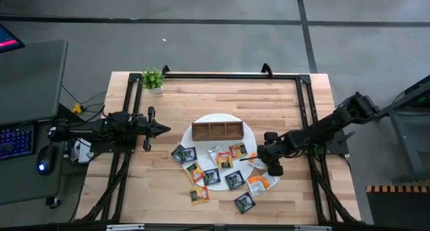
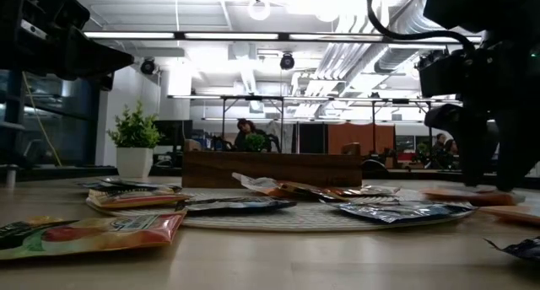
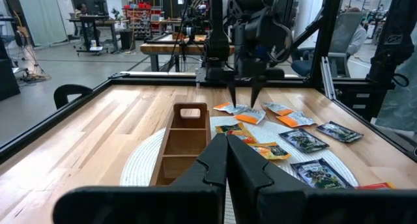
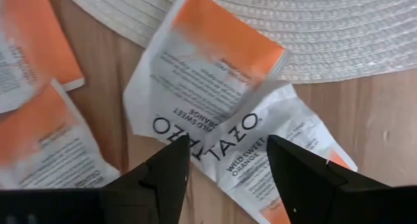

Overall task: Pick & Place Tea
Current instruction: Put the white tea bag into the right section of the wooden organizer

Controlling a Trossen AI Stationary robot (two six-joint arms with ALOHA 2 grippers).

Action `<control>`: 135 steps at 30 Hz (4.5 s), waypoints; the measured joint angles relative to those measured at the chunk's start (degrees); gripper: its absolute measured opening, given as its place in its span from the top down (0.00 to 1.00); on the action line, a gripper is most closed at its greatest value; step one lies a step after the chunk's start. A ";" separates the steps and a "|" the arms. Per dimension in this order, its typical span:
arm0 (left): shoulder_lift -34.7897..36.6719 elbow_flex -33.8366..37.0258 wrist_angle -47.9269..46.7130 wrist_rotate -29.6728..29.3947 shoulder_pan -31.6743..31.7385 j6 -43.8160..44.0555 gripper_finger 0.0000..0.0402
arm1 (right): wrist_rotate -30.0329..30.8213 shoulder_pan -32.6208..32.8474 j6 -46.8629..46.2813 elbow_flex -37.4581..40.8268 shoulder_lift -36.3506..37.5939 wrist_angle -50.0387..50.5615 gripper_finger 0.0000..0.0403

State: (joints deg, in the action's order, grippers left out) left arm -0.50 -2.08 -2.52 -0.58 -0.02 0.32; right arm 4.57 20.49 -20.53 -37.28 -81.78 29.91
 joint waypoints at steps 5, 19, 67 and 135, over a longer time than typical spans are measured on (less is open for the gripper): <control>0.01 -0.01 0.00 -0.01 0.00 0.00 1.00 | 0.80 0.01 1.24 -0.01 -0.04 0.11 0.60; 0.00 0.01 -0.02 0.00 0.01 0.00 1.00 | 1.13 0.02 1.84 0.00 -0.04 0.20 0.74; -0.01 0.01 0.00 0.00 0.01 0.00 1.00 | 9.28 -0.66 -1.53 -0.04 -4.06 -1.65 0.87; 0.01 0.01 -0.02 0.00 -0.01 0.00 1.00 | -44.85 -37.73 9.58 -21.90 -0.25 -4.05 1.00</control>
State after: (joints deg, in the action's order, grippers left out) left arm -0.49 -2.07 -2.55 -0.58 -0.03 0.32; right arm -40.28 -17.24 -10.96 -59.18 -82.03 25.86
